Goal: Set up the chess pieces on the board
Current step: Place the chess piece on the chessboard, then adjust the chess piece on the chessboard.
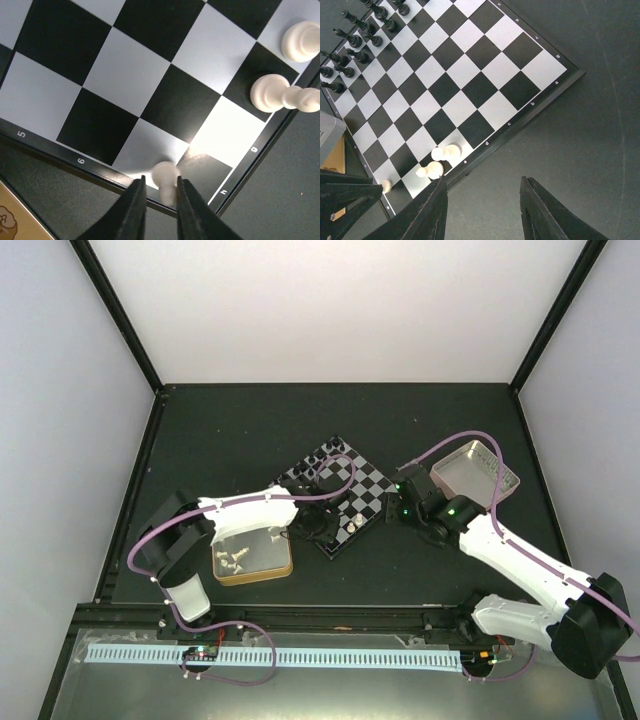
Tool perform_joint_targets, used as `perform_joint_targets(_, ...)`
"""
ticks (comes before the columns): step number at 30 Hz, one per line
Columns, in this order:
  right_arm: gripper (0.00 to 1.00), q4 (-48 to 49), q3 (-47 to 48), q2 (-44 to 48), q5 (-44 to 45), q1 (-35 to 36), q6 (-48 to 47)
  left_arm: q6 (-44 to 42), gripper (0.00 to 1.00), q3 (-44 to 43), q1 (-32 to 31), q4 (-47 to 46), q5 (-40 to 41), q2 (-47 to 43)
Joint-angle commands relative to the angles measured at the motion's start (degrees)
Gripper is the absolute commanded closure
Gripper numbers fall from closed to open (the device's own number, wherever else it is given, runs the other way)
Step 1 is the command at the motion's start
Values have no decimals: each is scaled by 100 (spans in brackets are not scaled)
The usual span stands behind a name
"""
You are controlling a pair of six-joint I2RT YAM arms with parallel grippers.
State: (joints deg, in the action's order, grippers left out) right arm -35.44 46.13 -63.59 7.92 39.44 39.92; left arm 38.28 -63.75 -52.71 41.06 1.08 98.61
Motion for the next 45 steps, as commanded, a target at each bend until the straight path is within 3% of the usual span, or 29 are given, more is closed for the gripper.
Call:
perform_joint_targets(1,58,139,-12,6,-86,-34,-46,-99,79,-305,-20,165,5,-15)
perform_joint_targets(13,58,99,45,108,-200,-49,-11,-101,67,-498,111,620,612,-692)
perform_joint_targets(19,58,164,90,45,-401,-44,-13,17,63,-20,386,708,892,-1591)
perform_joint_targets(22,58,319,134,-98,-978,-21,-360,78,62,181,506,717,842,-1955)
perform_joint_targets(27,57,190,459,-725,-1196,536,-861,428,61,792,877,641,1066,-2664)
perform_joint_targets(35,55,-320,1378,-2259,-935,1458,-1090,707,57,2063,1765,-24,700,-3854)
perform_joint_targets(45,64,-967,2331,-3448,-1071,1759,-1262,670,56,2805,2074,-568,289,-4014)
